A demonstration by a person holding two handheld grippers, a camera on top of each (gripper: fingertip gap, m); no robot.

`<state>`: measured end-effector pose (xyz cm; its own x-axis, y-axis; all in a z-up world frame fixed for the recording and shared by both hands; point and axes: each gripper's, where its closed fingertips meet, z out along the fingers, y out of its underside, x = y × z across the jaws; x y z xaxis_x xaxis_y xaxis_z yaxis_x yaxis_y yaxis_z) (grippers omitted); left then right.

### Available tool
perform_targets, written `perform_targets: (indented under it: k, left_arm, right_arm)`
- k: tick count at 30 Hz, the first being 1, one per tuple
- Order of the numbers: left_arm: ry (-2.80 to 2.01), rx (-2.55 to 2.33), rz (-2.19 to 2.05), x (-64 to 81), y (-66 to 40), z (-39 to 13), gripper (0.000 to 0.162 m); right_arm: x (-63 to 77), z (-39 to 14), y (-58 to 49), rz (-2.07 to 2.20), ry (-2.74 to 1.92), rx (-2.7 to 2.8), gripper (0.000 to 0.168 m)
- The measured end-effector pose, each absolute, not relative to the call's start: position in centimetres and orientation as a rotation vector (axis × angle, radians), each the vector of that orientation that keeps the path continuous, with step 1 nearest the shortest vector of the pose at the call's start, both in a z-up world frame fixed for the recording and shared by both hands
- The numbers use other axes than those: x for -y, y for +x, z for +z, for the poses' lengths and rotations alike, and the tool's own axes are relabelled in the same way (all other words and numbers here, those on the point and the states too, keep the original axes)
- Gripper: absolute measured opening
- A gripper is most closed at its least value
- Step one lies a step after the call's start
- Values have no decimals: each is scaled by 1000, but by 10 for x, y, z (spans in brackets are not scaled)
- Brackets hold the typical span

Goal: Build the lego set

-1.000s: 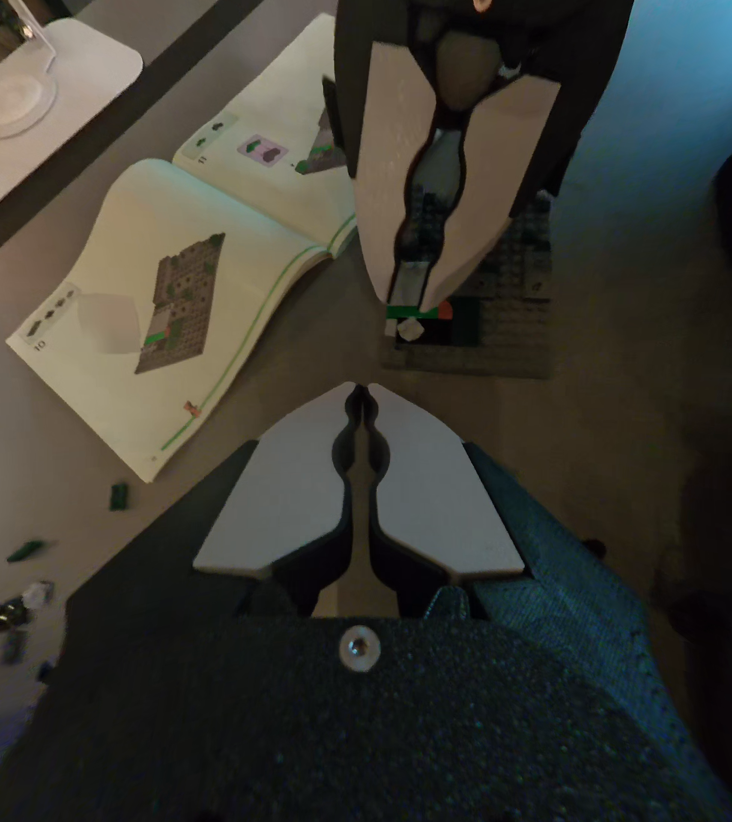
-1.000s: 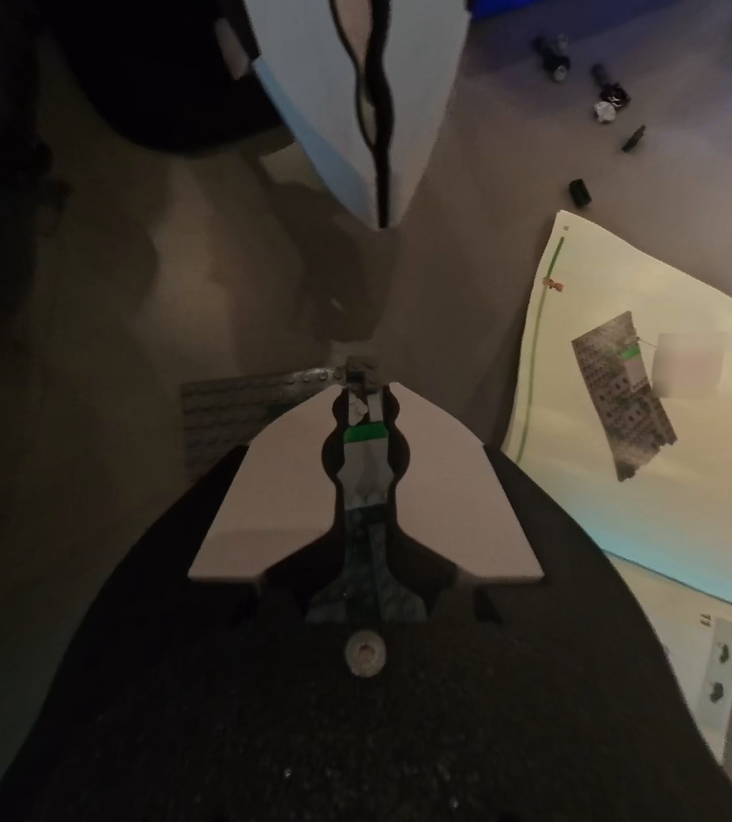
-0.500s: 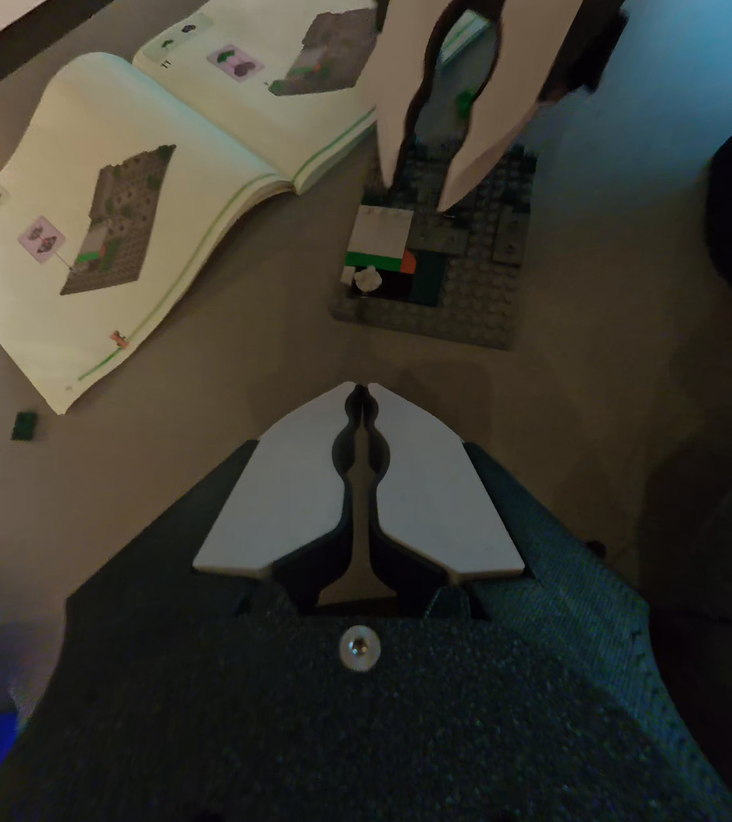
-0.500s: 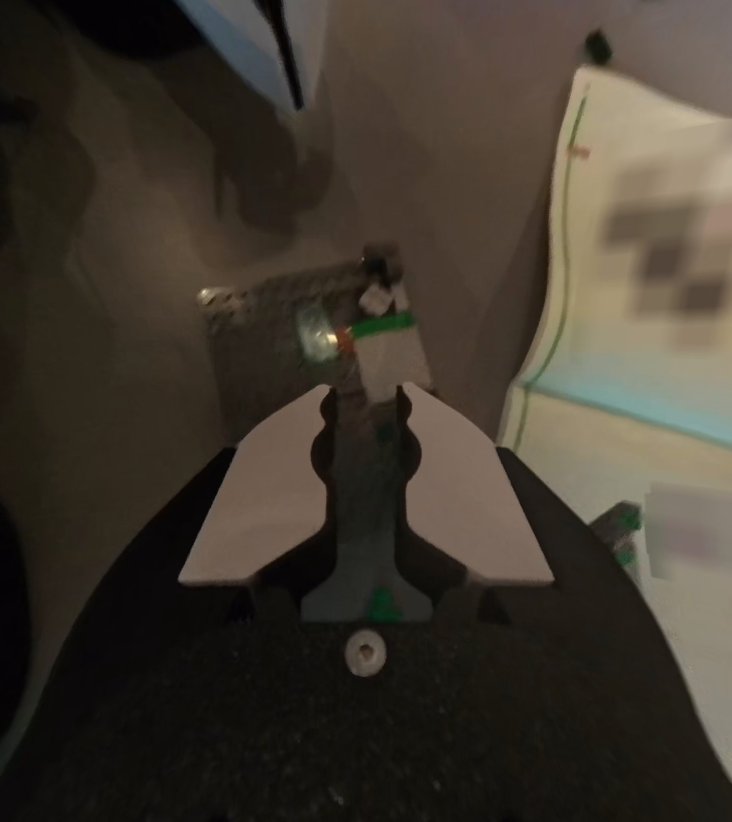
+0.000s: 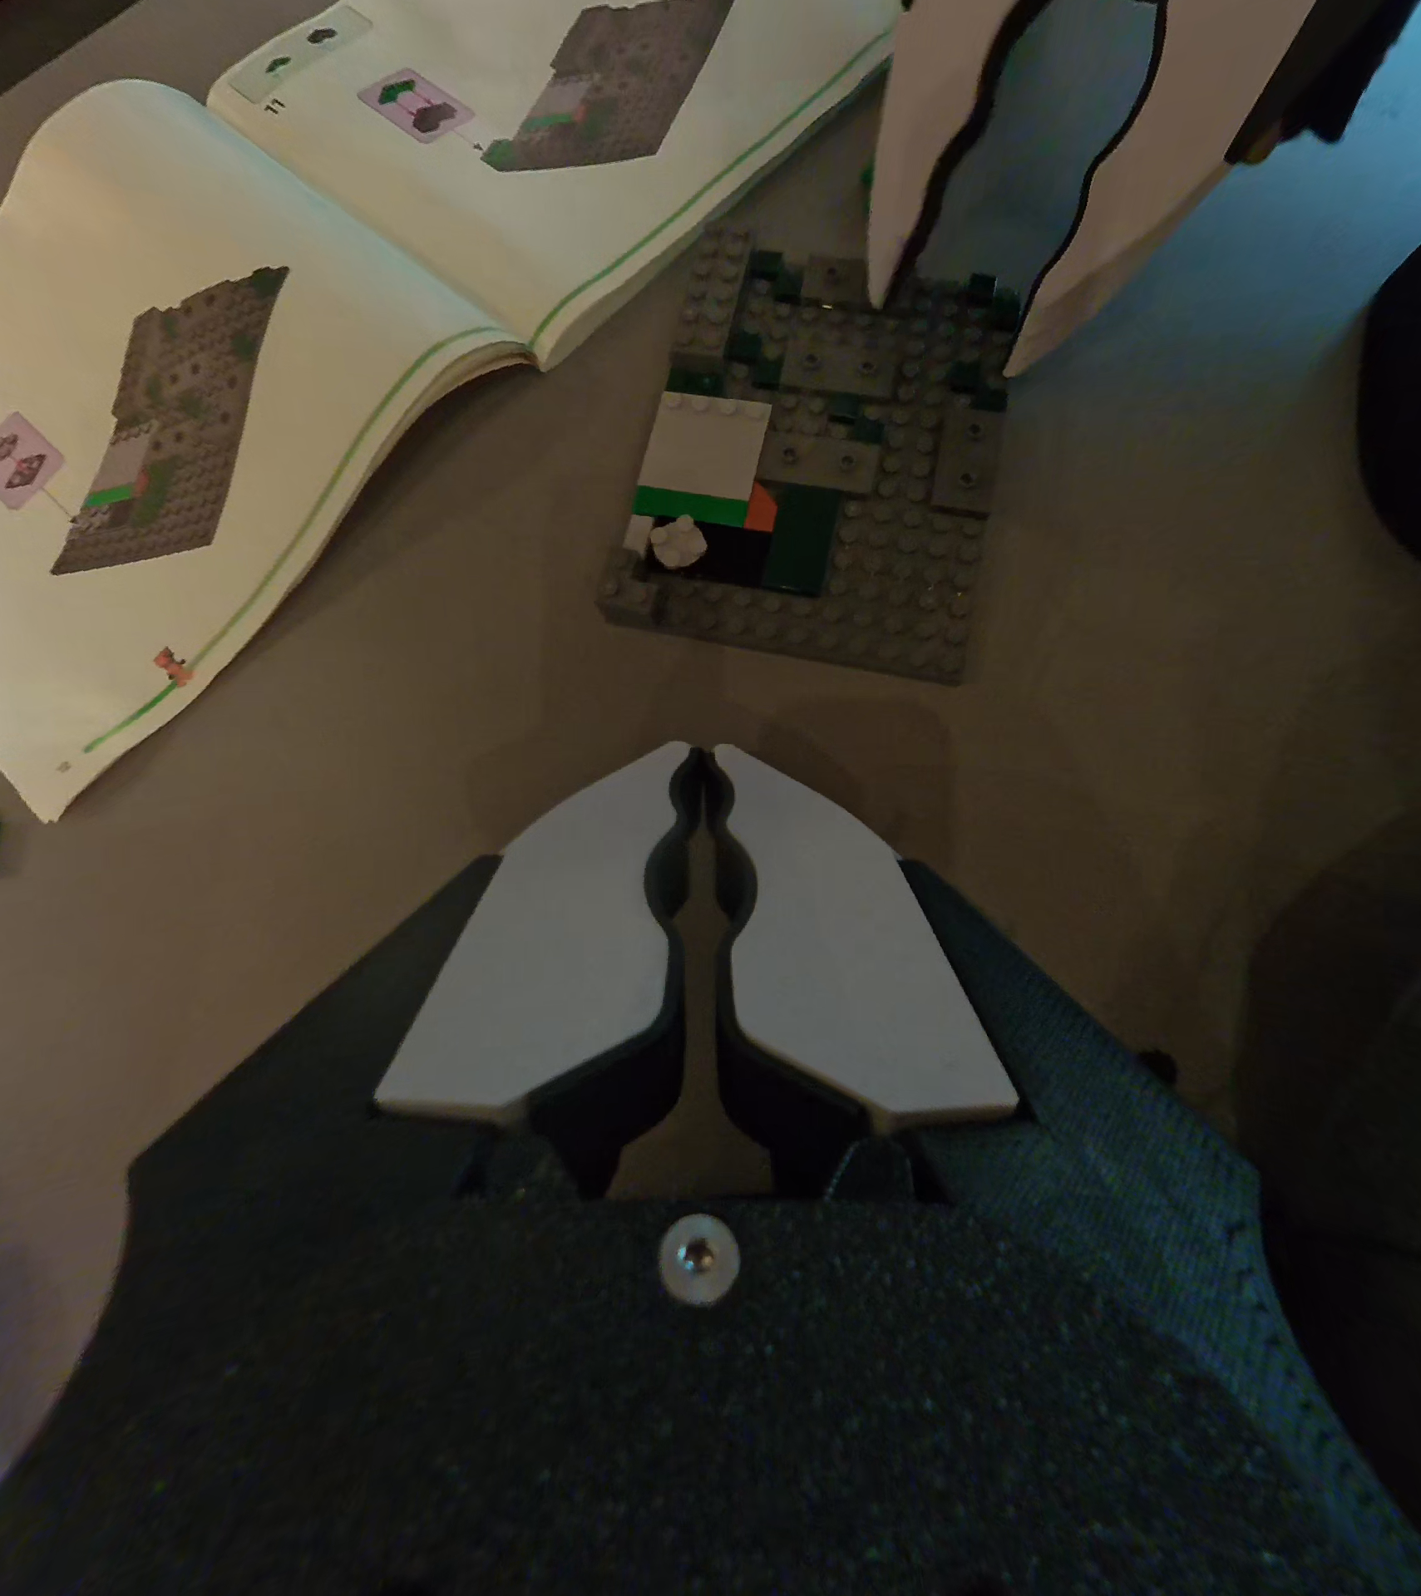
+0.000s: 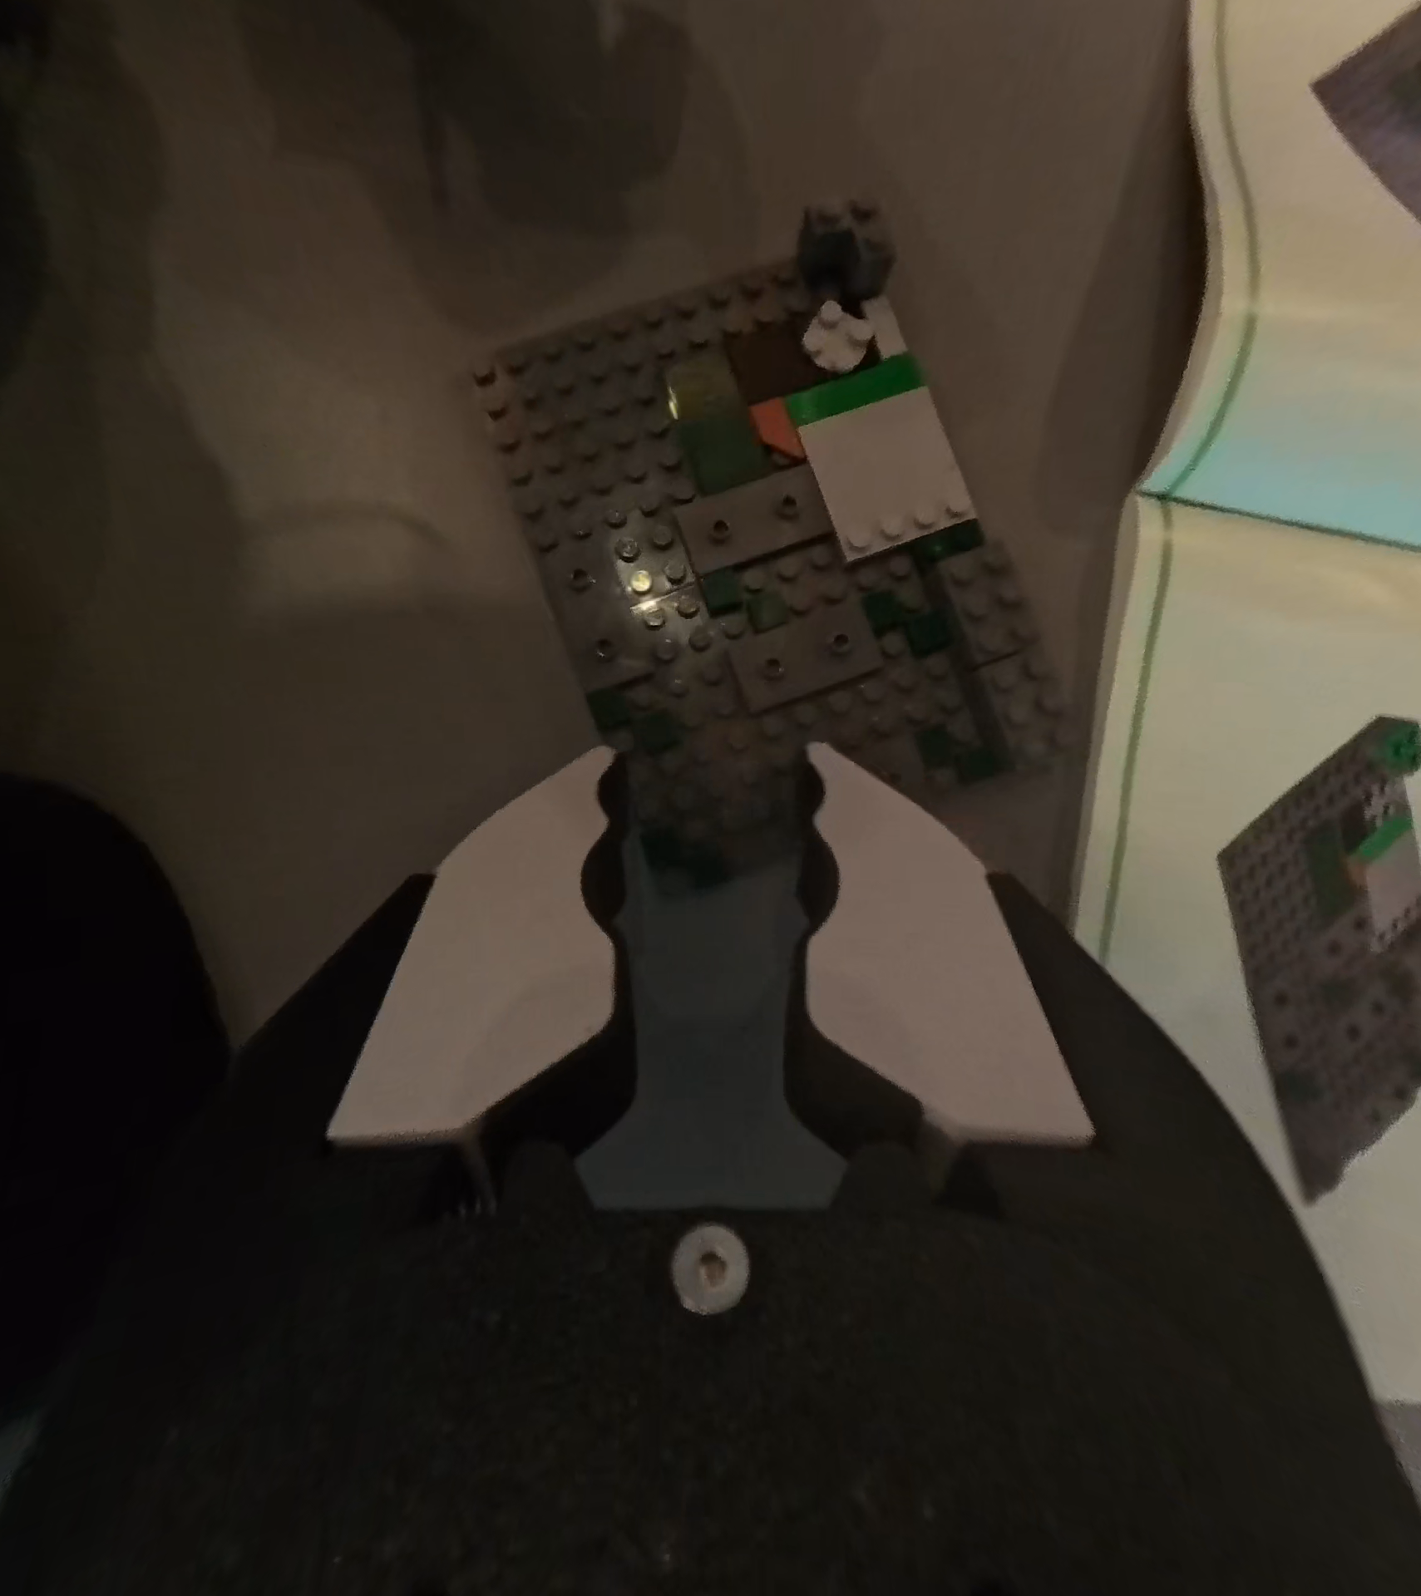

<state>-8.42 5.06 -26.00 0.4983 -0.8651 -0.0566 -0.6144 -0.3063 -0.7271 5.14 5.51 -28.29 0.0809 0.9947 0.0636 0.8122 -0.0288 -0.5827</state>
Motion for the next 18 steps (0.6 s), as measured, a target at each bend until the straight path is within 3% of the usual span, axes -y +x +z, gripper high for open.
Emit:
perform_targets:
  k: [5, 18]
  left_arm:
    - [-2044, -1203, -455, -52, -86, -262, 0]
    - [-2045, -1192, -463, -54, -88, -265, 0]
  right_arm:
    - [-50, -284, 45, 454, -2015, 1596, 20]
    - [-39, -281, 20, 473, -2246, 1169, 18]
